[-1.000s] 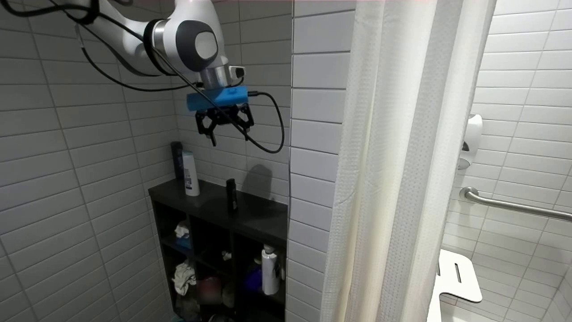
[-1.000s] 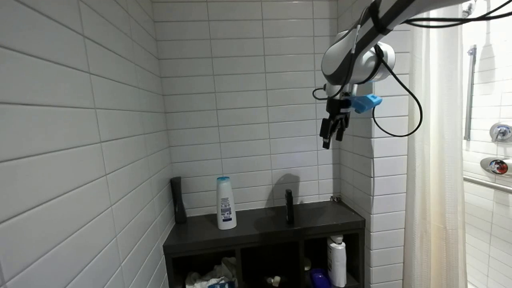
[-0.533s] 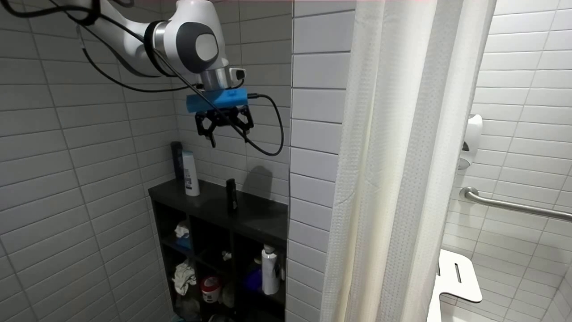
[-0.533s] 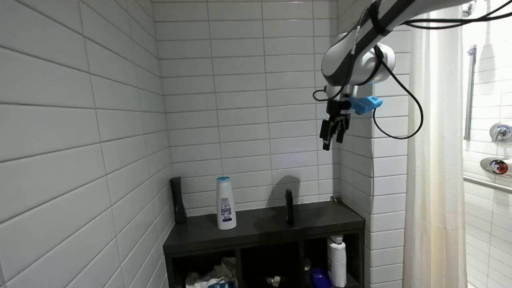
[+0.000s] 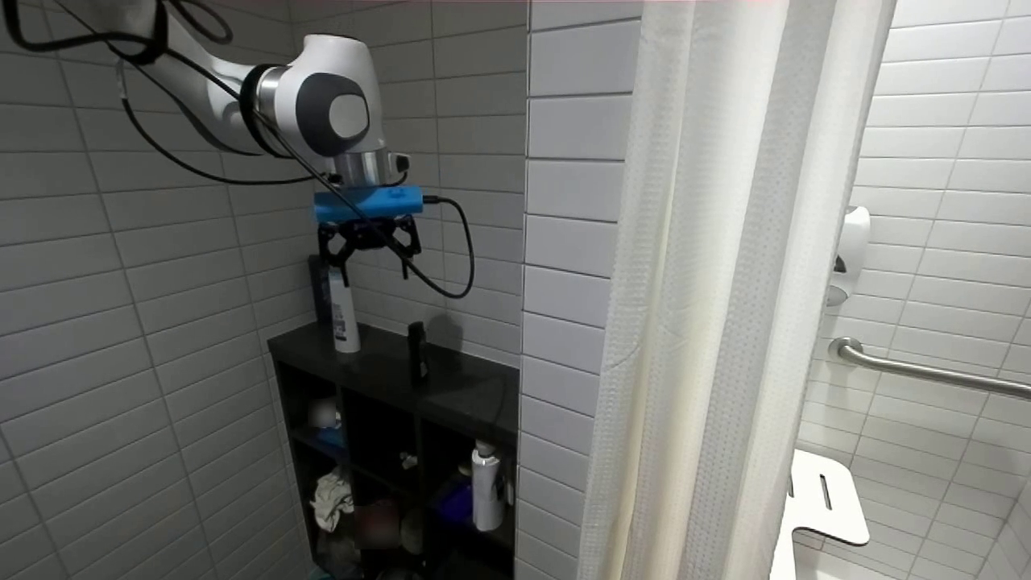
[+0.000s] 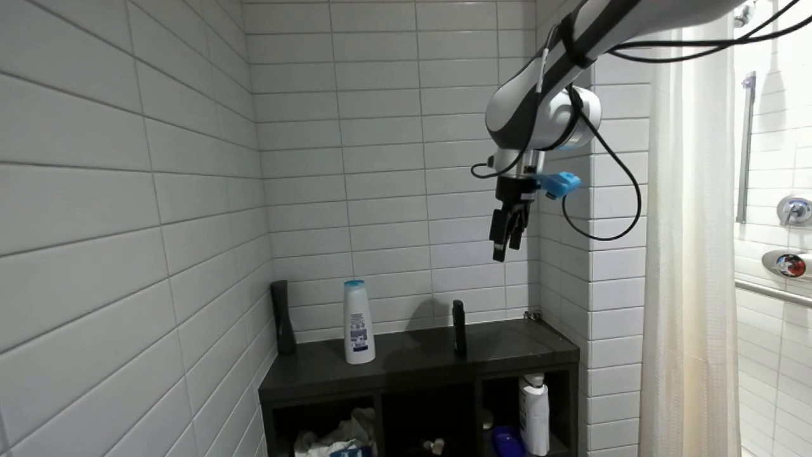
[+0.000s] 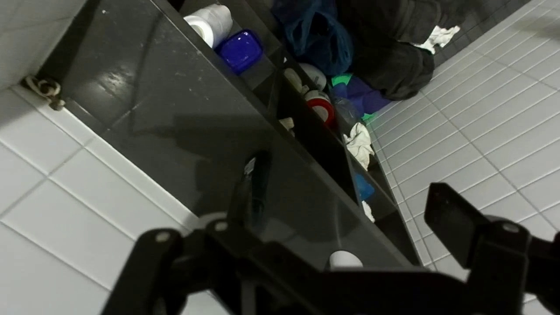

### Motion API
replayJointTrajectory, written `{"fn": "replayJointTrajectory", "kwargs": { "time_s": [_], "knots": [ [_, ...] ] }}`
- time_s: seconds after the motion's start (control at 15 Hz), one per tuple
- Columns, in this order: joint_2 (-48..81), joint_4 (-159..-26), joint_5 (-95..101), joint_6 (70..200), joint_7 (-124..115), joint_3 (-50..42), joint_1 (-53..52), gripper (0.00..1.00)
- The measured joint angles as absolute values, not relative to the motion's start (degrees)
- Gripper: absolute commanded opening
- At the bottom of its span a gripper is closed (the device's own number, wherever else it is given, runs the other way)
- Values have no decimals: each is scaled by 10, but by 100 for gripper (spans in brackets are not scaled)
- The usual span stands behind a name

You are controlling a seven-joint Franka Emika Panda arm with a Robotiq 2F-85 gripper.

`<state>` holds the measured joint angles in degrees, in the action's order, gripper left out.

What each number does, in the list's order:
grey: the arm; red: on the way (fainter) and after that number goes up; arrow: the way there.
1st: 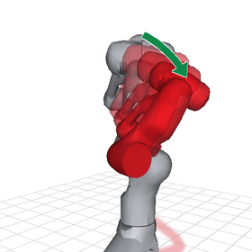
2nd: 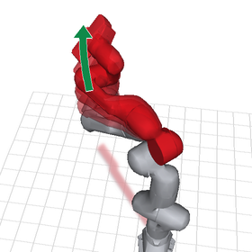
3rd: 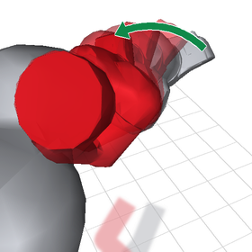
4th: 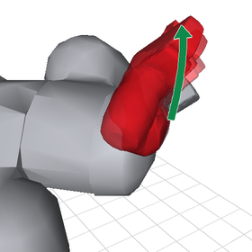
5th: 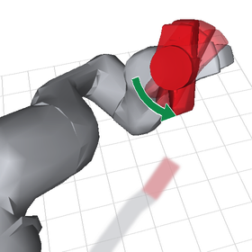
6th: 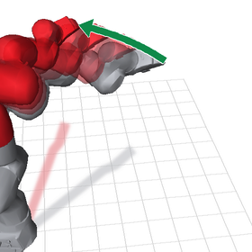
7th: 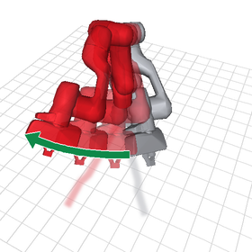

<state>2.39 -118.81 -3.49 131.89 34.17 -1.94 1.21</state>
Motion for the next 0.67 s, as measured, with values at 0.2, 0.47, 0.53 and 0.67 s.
{"fn": "replayJointTrajectory", "kwargs": {
  "time_s": [0.2,0.47,0.53,0.67],
  "knots": [
    [66,-1147,-35,1294,360,-18,16,100],
    [116,-1088,-39,1272,389,-17,31,100],
    [126,-1073,-39,1265,394,-17,35,100],
    [147,-1045,-39,1250,403,-15,40,100]
  ]
}}
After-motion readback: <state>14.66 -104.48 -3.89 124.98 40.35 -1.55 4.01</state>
